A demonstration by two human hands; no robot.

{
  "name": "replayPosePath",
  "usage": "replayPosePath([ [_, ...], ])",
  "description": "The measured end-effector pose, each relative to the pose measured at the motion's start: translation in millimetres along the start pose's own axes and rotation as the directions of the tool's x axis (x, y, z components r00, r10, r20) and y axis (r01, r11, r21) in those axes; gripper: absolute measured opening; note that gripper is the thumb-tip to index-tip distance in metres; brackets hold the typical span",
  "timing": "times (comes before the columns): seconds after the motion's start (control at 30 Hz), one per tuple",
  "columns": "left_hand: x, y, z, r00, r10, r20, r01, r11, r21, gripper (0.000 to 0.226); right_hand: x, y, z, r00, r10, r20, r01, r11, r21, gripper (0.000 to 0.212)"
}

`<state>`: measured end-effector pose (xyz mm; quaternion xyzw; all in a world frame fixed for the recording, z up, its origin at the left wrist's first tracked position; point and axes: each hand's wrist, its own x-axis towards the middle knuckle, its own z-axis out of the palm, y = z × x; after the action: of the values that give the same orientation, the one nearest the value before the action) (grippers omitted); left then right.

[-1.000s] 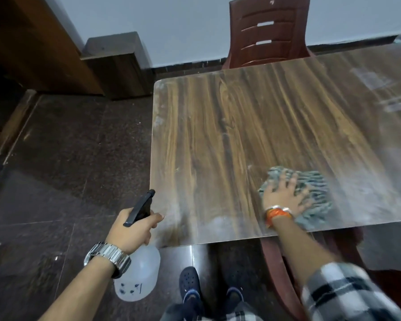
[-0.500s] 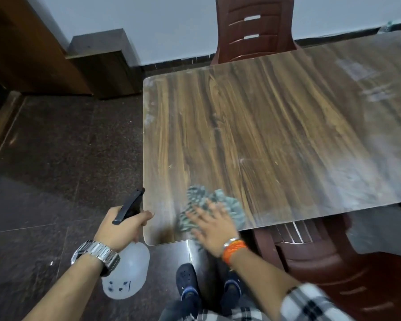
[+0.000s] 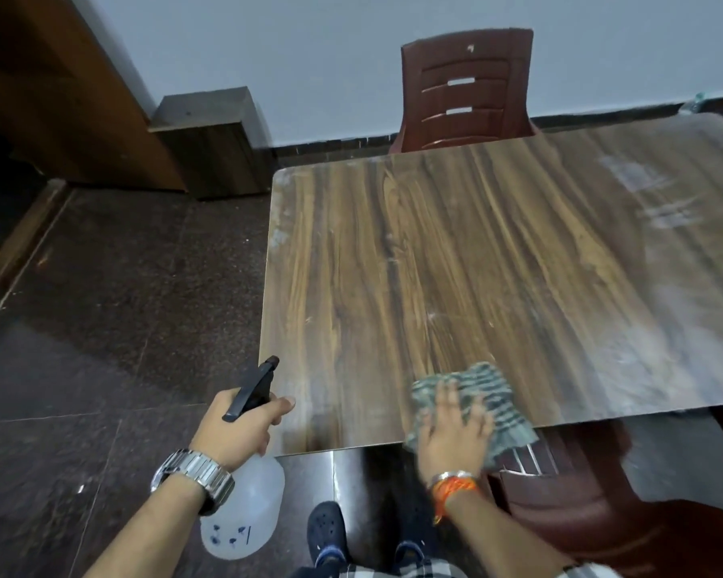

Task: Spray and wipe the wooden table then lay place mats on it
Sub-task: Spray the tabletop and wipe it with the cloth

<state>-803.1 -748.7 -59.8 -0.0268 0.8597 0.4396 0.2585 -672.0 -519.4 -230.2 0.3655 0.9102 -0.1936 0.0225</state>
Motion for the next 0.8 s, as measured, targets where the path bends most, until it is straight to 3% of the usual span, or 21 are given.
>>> replayPosePath([
  [0.1,-5.3,-0.5,1.4,1.0,-0.018,-0.02,0.017,0.999,-0.032,0.03,-26.9,-38.1,22.1,0.947,-0.301,0.109,0.309,0.949,-0.069,0.062],
  [0.3,7.2,13.6,-0.6,0.996,-0.023,-0.081,0.02,0.999,-0.045,0.028,-18.5,-55.8,24.1,0.766,-0.58,0.277,0.629,0.766,-0.136,0.055],
  [0.47,33.7,17.2,-3.4,0.993,-0.042,-0.107,0.034,0.996,-0.079,0.03,0.2,-88.1,27.7,0.646,-0.675,0.356,0.75,0.647,-0.135,0.048],
  [0.63,67.2,17.0,-16.1,0.993,-0.062,-0.103,0.053,0.995,-0.088,0.03,32.6,-127.3,36.9,0.531,-0.721,0.445,0.828,0.553,-0.091,0.057],
  [0.8,123.6,21.4,-42.3,0.99,-0.134,-0.043,0.131,0.989,-0.067,0.038,90.3,-183.7,47.4,0.535,-0.74,0.407,0.821,0.569,-0.046,0.055],
])
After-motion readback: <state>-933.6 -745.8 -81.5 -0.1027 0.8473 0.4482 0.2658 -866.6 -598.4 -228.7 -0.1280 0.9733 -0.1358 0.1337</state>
